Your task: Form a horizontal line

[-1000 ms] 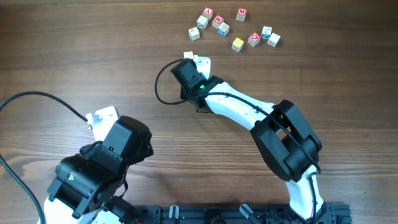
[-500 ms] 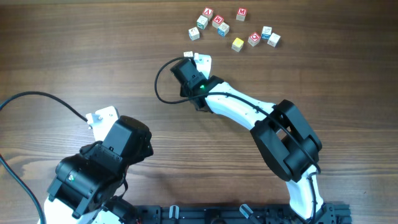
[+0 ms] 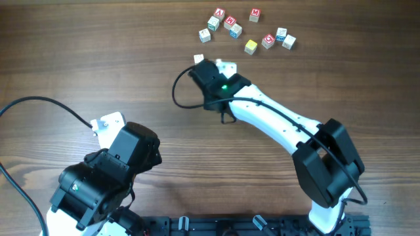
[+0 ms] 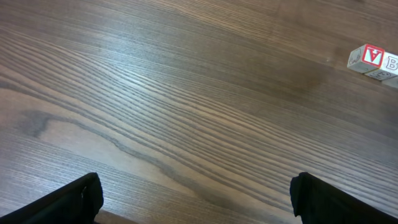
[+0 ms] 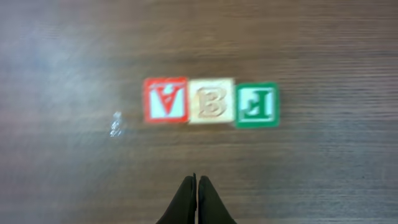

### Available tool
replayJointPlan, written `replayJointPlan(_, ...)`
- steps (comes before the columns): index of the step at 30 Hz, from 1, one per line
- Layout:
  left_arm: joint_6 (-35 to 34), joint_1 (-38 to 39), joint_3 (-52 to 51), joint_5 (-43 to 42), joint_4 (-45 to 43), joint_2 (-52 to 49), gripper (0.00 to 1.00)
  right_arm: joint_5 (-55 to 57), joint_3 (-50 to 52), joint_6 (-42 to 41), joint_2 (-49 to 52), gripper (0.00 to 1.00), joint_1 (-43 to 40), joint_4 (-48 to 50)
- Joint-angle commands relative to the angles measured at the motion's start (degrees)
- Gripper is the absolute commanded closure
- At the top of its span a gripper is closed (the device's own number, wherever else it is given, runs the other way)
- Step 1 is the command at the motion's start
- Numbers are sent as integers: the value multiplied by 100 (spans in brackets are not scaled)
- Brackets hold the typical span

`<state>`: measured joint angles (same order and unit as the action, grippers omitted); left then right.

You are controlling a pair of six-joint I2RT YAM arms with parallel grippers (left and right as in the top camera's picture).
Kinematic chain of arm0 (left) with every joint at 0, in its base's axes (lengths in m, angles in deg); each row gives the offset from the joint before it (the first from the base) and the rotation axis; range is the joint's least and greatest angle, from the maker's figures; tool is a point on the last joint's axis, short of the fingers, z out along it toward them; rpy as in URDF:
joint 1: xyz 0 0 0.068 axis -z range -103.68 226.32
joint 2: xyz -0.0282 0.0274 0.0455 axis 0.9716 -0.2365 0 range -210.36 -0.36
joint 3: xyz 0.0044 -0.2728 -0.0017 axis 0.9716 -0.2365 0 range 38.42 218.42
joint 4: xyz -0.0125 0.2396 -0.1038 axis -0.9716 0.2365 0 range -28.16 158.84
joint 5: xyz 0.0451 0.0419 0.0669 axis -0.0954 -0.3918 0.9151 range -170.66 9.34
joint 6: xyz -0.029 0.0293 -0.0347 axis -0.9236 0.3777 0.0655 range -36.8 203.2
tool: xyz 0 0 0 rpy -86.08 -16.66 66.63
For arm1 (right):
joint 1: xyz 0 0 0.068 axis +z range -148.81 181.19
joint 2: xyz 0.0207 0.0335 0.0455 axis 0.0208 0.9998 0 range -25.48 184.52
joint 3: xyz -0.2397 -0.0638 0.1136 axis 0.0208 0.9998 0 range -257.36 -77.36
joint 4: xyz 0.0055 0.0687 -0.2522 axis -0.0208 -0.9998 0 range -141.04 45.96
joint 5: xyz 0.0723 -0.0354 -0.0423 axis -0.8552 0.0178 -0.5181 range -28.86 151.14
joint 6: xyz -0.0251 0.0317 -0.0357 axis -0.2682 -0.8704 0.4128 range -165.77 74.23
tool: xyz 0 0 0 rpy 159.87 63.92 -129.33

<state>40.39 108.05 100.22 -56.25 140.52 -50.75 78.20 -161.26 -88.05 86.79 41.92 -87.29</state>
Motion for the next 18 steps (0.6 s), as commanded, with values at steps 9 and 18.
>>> replayJointPlan(9,-118,-11,-11,96,4,4,0,-1032,1071,-739,-9,96,-761,1106)
replayJointPlan(18,-118,-11,-11,96,4,4,0,-1064,1069,-914,-52,96,-758,866)
